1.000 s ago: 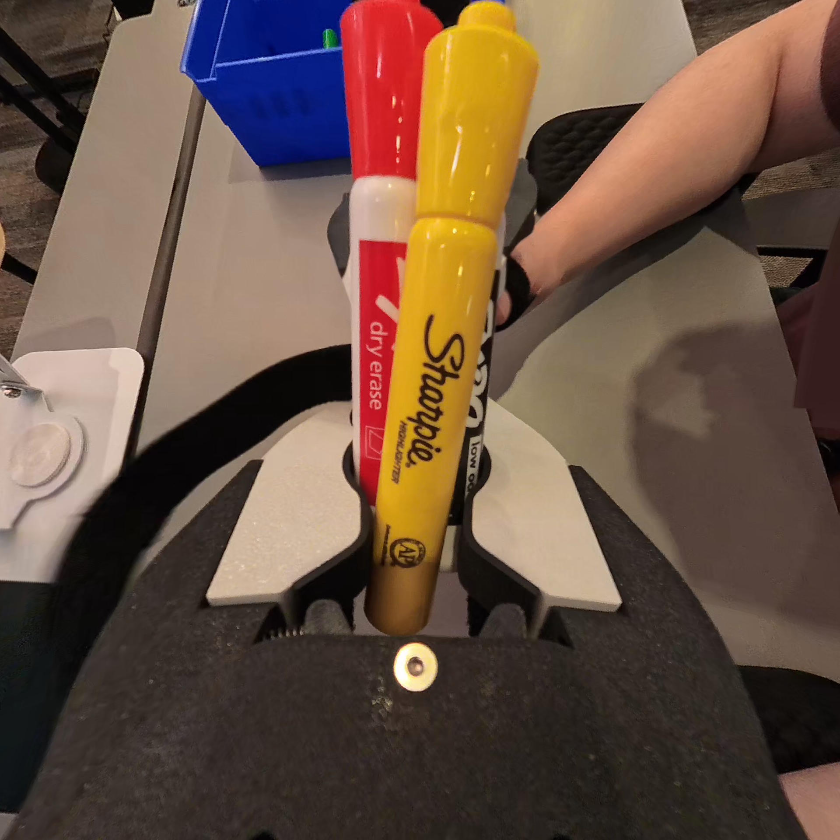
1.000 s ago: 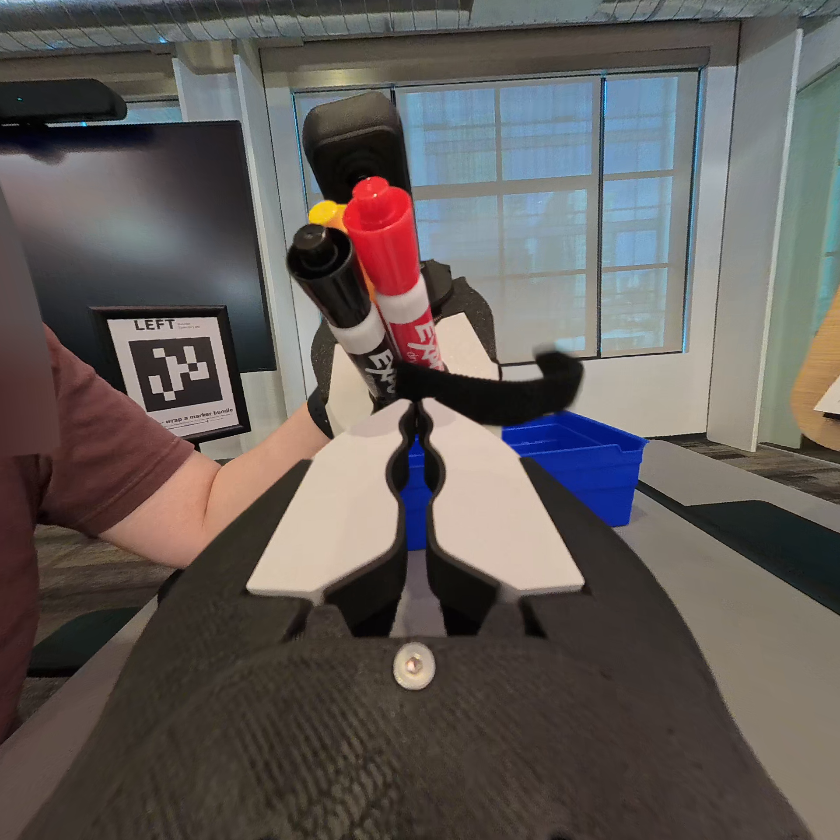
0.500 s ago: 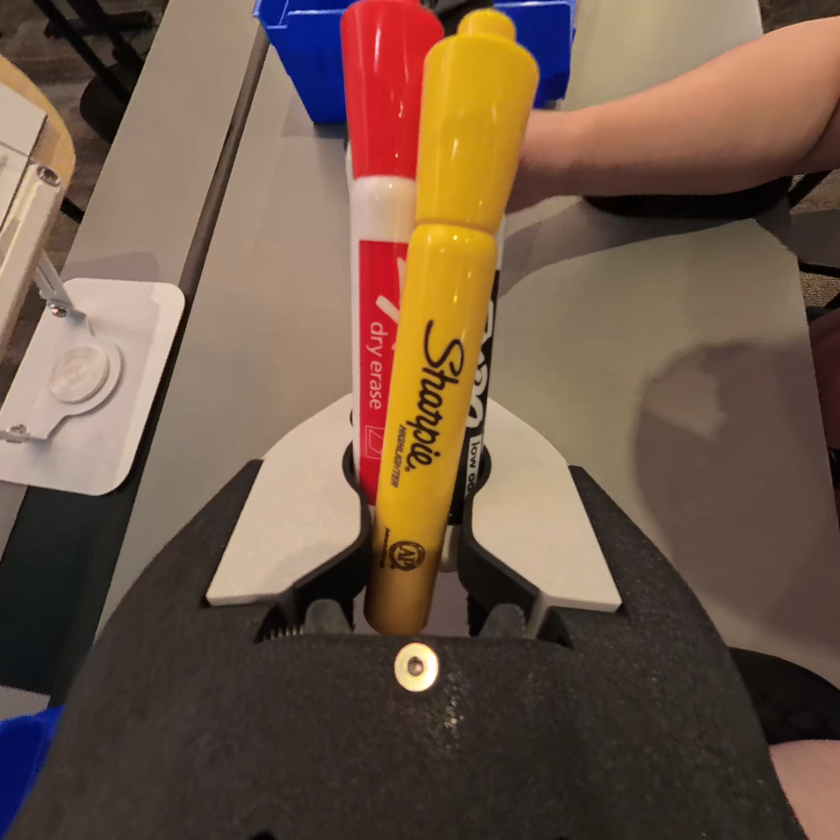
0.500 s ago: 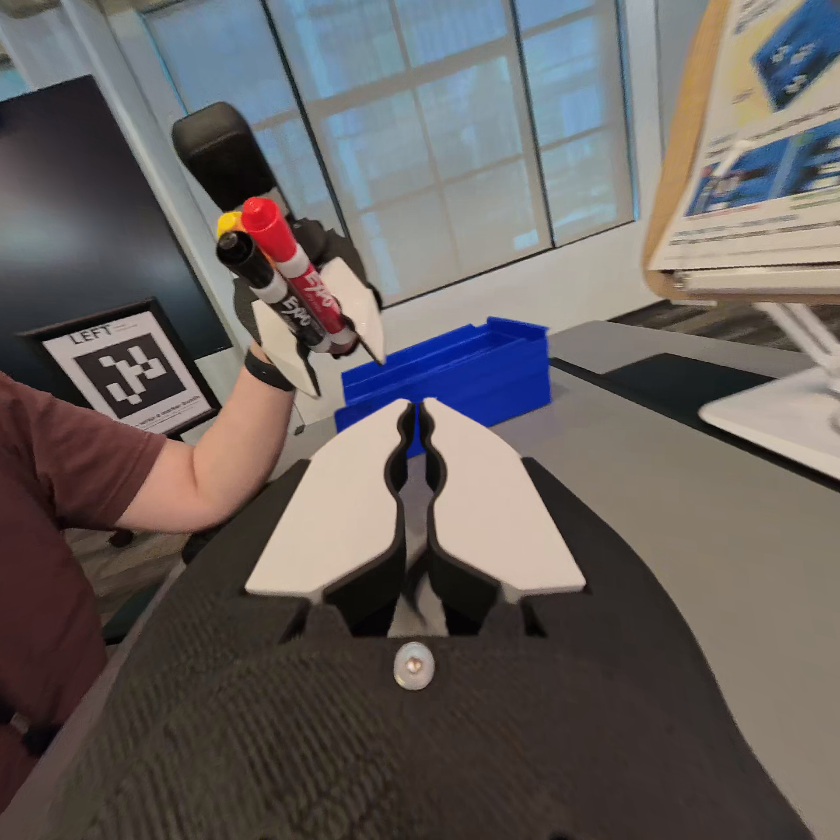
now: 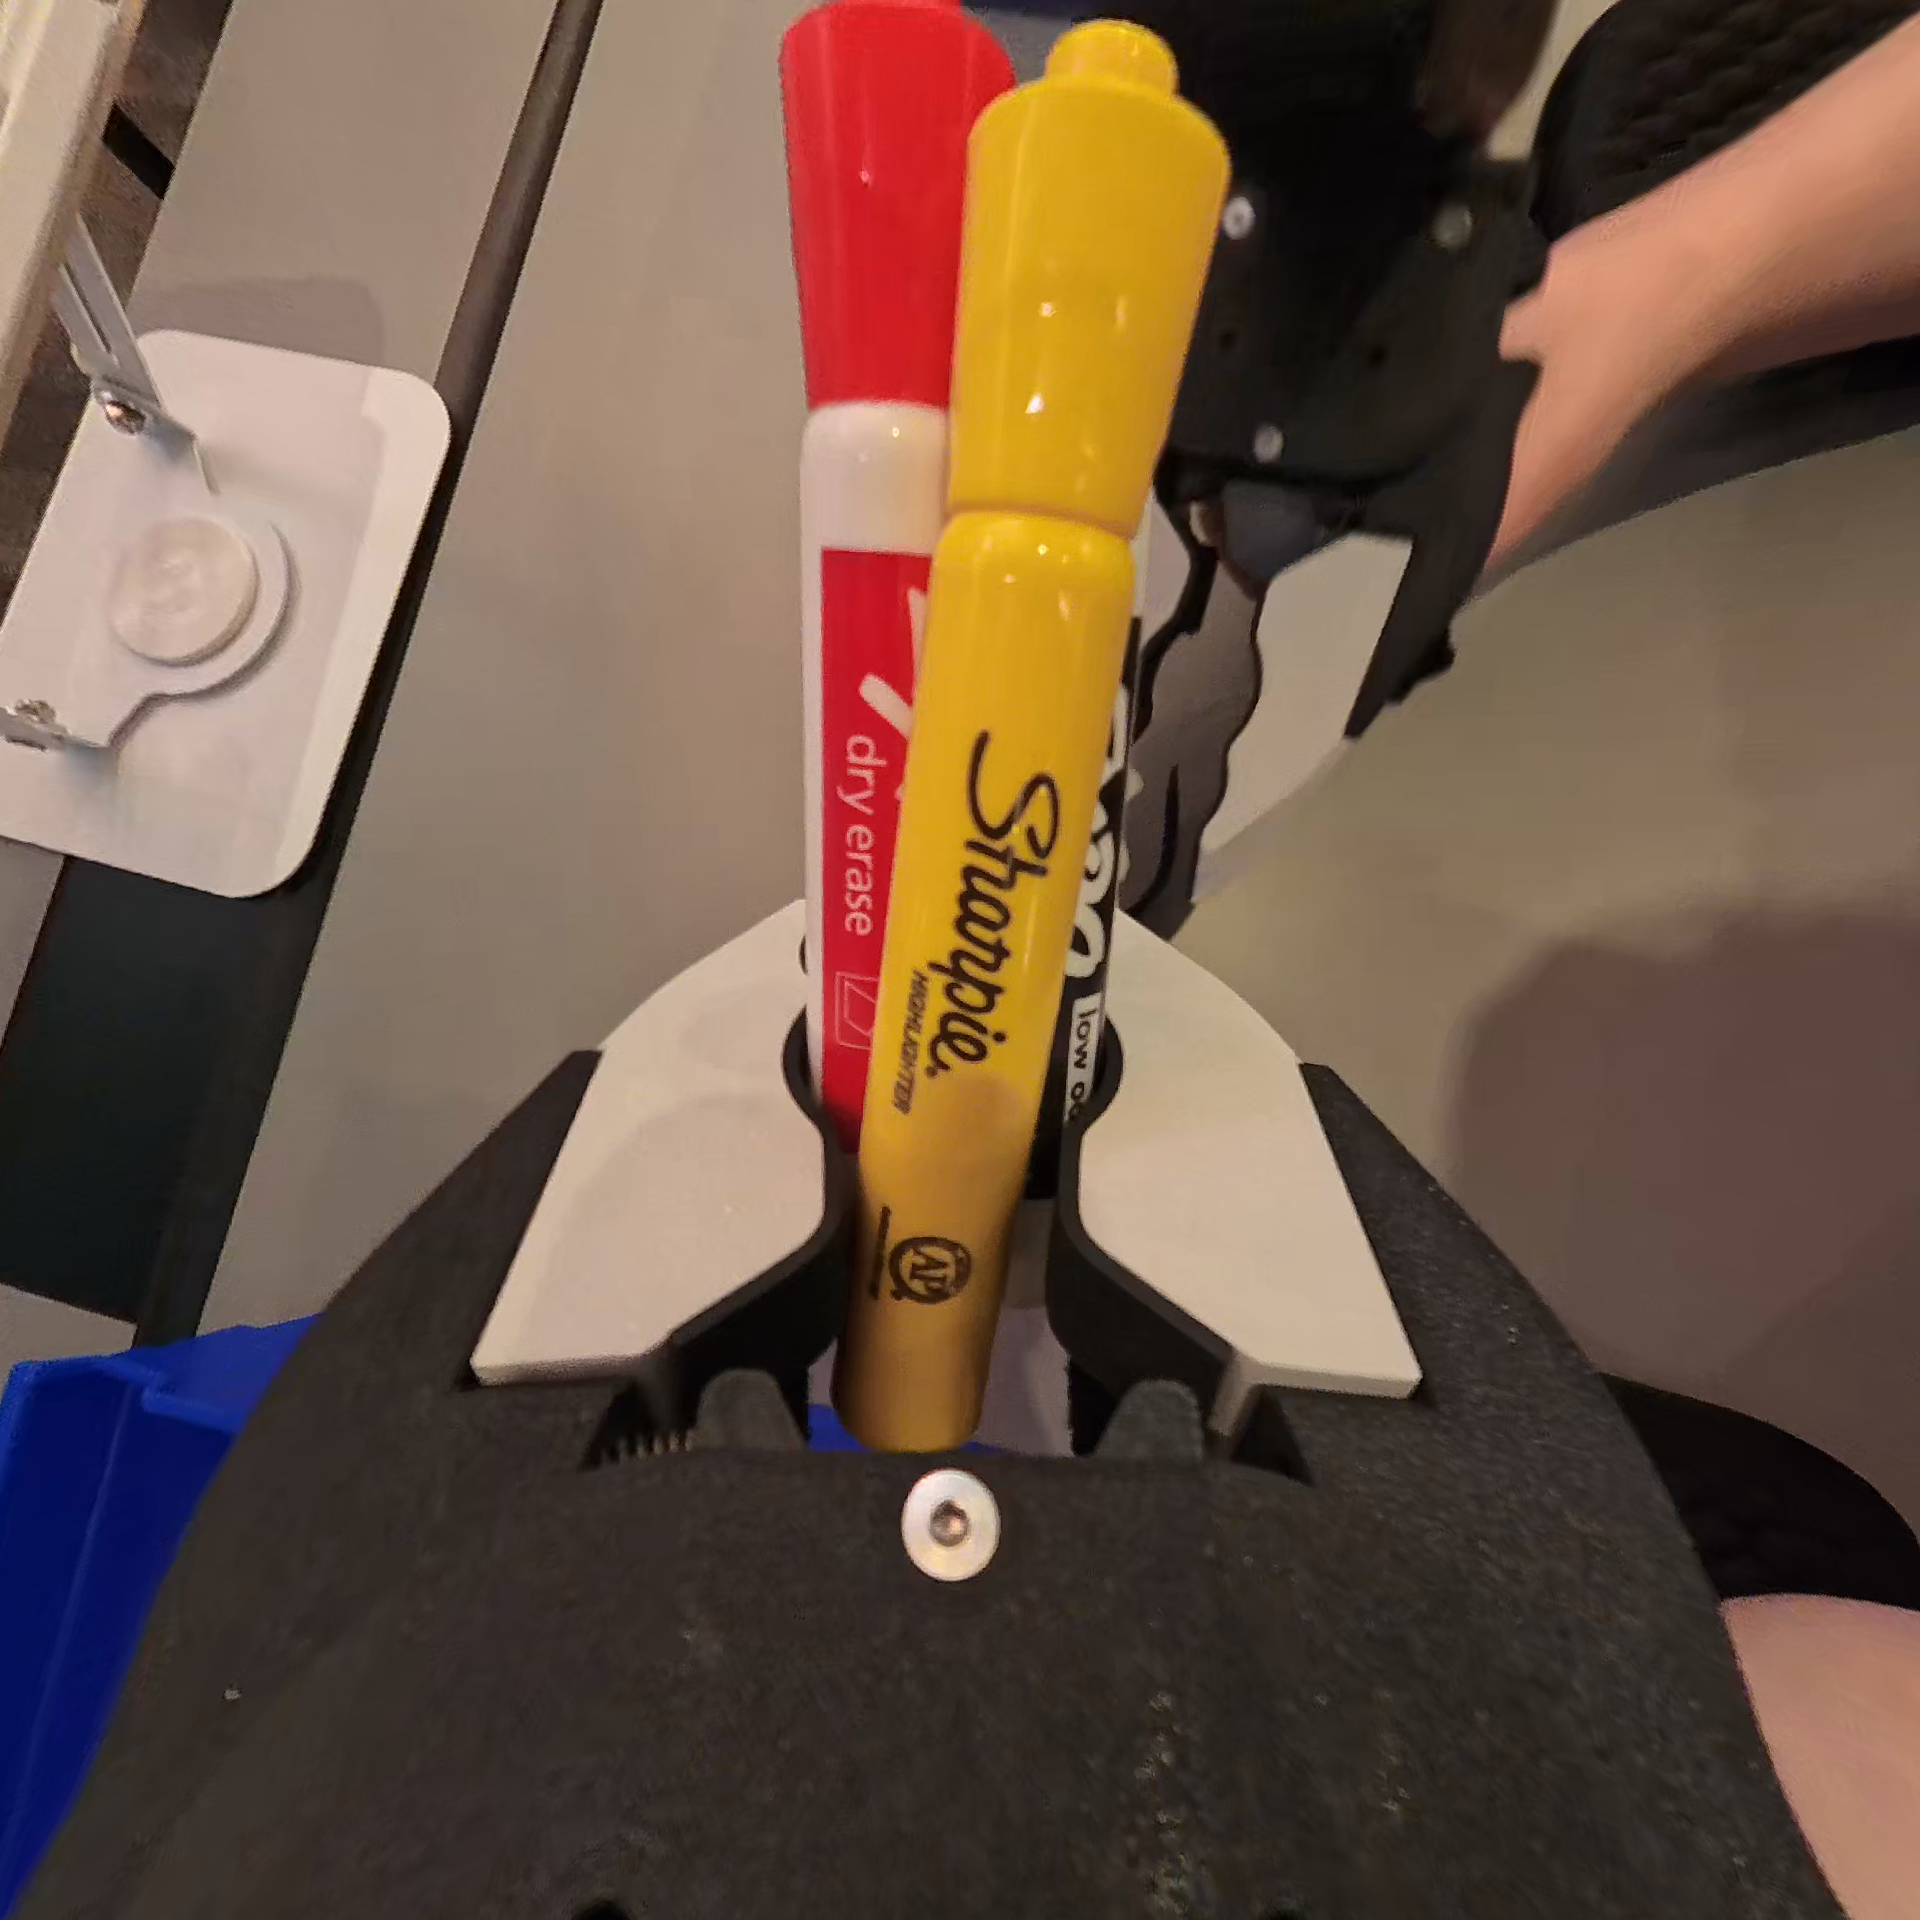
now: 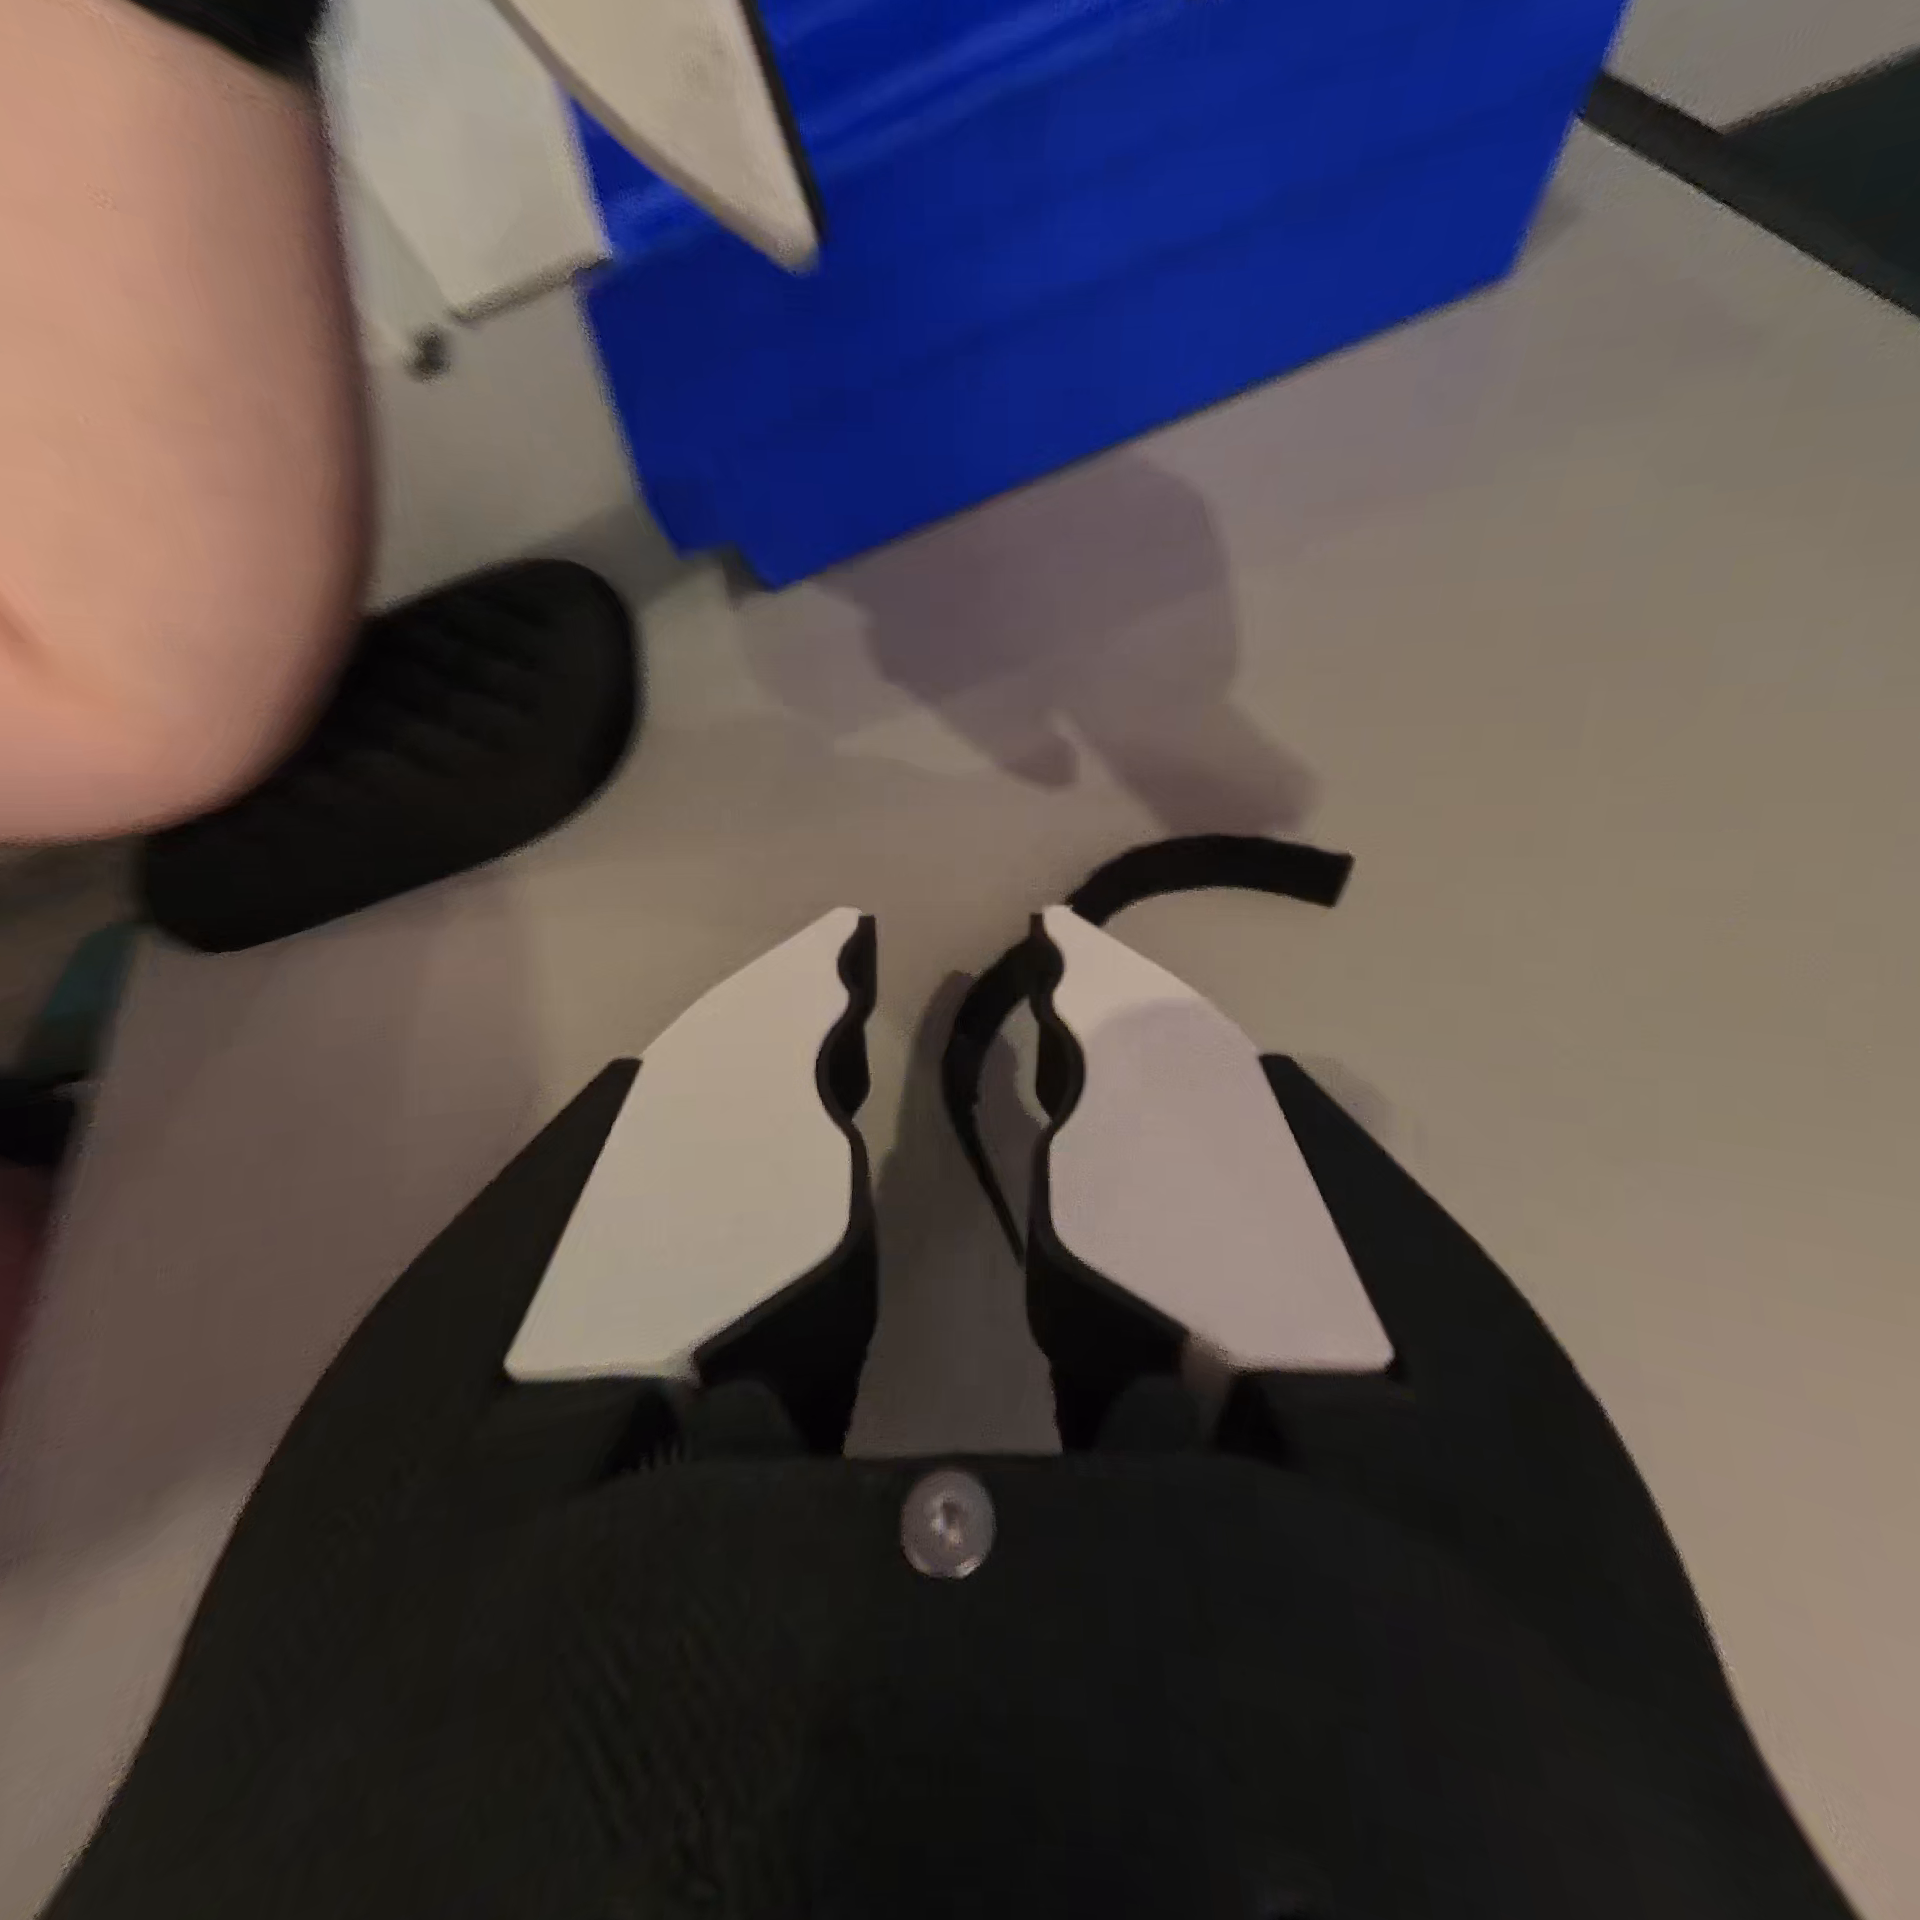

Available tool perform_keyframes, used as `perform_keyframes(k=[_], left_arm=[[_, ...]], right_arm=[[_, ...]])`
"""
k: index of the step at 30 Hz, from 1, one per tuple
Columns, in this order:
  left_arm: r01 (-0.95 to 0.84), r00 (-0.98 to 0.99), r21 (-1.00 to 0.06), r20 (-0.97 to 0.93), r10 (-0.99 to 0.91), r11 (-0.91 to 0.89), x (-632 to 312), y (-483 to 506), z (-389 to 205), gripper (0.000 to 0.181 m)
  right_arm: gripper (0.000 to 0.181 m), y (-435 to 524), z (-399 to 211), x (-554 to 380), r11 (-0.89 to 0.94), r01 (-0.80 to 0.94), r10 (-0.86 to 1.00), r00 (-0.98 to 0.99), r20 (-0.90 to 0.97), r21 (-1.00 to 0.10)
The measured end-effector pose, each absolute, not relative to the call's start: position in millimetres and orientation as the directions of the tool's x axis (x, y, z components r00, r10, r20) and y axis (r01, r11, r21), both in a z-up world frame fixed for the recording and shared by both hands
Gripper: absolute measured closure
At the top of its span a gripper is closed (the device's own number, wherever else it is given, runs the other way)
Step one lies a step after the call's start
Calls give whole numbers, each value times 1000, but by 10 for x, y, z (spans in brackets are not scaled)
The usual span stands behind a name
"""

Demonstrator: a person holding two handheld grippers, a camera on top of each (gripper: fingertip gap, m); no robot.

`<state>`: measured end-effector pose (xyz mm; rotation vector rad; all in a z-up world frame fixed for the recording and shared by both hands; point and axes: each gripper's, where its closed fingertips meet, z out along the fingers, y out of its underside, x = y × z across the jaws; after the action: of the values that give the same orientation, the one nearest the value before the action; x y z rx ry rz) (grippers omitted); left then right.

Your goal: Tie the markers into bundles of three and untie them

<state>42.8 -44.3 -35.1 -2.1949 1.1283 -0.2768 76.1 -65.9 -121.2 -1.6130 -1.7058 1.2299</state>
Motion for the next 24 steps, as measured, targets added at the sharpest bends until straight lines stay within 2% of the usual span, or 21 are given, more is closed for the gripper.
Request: perform_keyframes(k=[2,4,5,6,7,11,13,16,18,20,22,24], left_arm=[[-653,614,-622,-100,-783,-433,398,-440,-376,138],[-653,625,-611,-102,-774,-447,369,-424,-396,138],[-654,626,-608,-100,-773,-451,366,-426,-408,138],[-655,627,-605,-101,-772,-453,361,-425,-416,138],[-652,633,-603,-102,-767,-459,347,-418,-419,138],[-628,667,-599,-86,-740,-496,277,-383,-446,138],[-615,691,-583,-75,-719,-531,229,-351,-498,139],[-605,722,-537,-59,-690,-588,173,-290,-638,138],[-601,730,-517,-44,-682,-610,177,-258,-717,139],[-608,728,-499,-40,-685,-617,202,-243,-776,139],[-613,725,-484,-30,-688,-625,246,-237,-822,138],[-618,725,-469,-31,-688,-630,283,-218,-866,138]], right_arm=[[151,-612,-1419,667,-81,577,980,-102,-170,-813],[147,-597,-1595,609,-106,633,979,-68,-192,-767],[153,-635,-1658,597,-134,659,968,-72,-240,-740],[168,-642,-1682,593,-151,671,961,-73,-267,-726],[177,-615,-1676,597,-154,668,961,-70,-267,-728],[177,-301,-1448,773,-176,592,974,-9,-224,-786],[178,-78,-1186,935,-270,507,956,38,-292,-819],[178,-127,-683,1167,-385,410,878,-114,-466,-827],[177,-429,-401,1322,-330,425,811,-329,-483,-843],[177,-617,-169,1386,-307,398,771,-428,-471,-864],[178,-576,35,1290,-386,293,779,-404,-479,-875],[178,-438,75,1144,-502,232,761,-339,-553,-833]])
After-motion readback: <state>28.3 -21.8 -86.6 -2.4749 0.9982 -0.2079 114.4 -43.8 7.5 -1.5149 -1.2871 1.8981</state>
